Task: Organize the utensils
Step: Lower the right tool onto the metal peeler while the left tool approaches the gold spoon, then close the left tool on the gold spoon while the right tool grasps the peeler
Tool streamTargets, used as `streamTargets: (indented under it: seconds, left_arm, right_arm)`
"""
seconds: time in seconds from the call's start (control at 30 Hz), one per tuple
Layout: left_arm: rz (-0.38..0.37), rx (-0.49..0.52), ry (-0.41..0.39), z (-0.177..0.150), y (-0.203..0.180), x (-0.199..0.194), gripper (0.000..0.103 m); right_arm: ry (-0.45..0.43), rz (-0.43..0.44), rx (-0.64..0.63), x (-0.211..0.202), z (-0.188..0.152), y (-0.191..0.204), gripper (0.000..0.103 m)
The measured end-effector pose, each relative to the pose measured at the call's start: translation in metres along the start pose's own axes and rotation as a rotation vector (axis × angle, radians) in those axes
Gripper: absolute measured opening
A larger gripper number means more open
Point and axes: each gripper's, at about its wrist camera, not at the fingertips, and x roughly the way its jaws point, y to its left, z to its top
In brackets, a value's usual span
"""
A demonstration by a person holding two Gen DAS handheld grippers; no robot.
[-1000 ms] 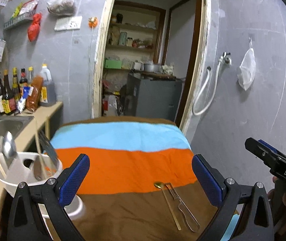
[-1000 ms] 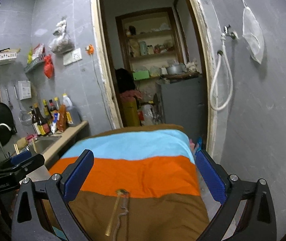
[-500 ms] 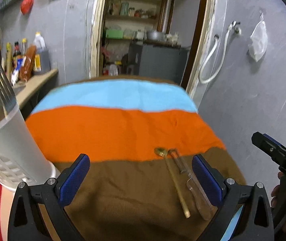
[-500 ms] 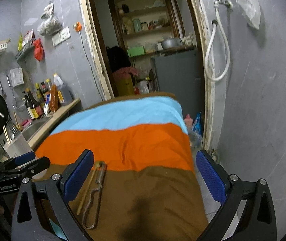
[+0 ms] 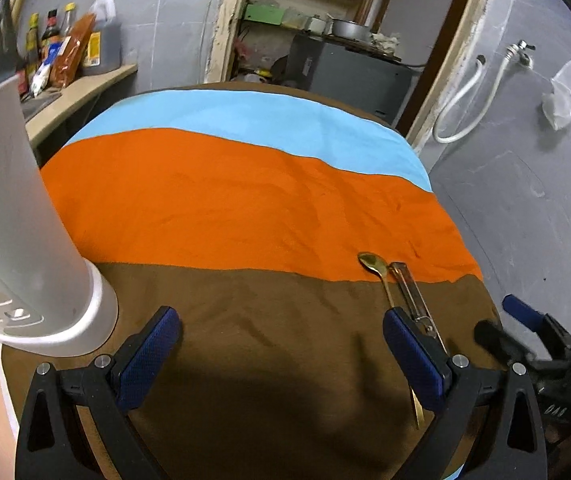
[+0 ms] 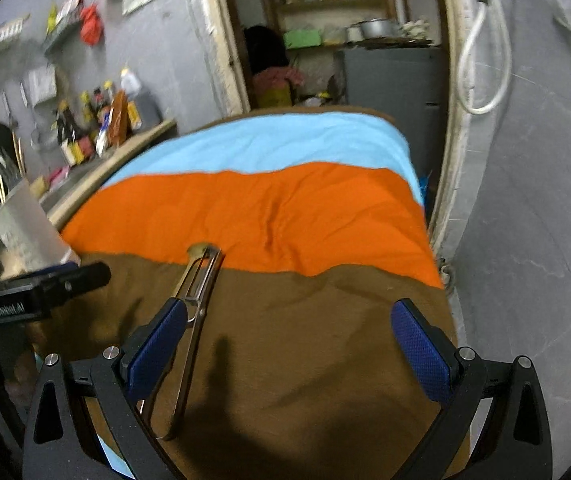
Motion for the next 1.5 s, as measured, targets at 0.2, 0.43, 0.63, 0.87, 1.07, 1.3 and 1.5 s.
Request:
streamTargets:
  seconds: [0.2,0.43,0.63,0.87,1.07,1.3,1.5]
  left_arm:
    - [0.008,-0.038,0.002,0.0,0.007,0.001,0.102]
    - [0.011,-0.079,0.008,0.002,0.015,0.002,0.102]
    - [0.001,-0.108,0.011,0.003,0.019,0.003,0.102]
    - [-0.06,-0.072,0.023,0.008,0.01,0.006,0.102]
    - [-0.128,-0.005,0.047,0.018,-0.007,0.015,0.088]
    - [-0.261,0.028,0.134,0.025,-0.03,0.04,0.056]
    - [-0.285,0.049,0.188,0.032,-0.043,0.059,0.031]
  right_arm:
    - [0.054,0.013,-0.054,0.014,0.005,0.014,0.1]
    - [0.118,-0.033,-0.103,0.036,0.014,0.028,0.1]
    - [0.14,-0.07,-0.124,0.046,0.019,0.033,0.1]
    - [0.133,-0.142,-0.129,0.04,0.021,0.029,0.1]
    - [0.128,-0.17,-0.086,0.031,0.02,0.0,0.1]
    - [0.121,-0.086,0.016,0.026,0.015,-0.032,0.09]
    - [0.121,0.009,0.07,0.028,0.01,-0.042,0.07]
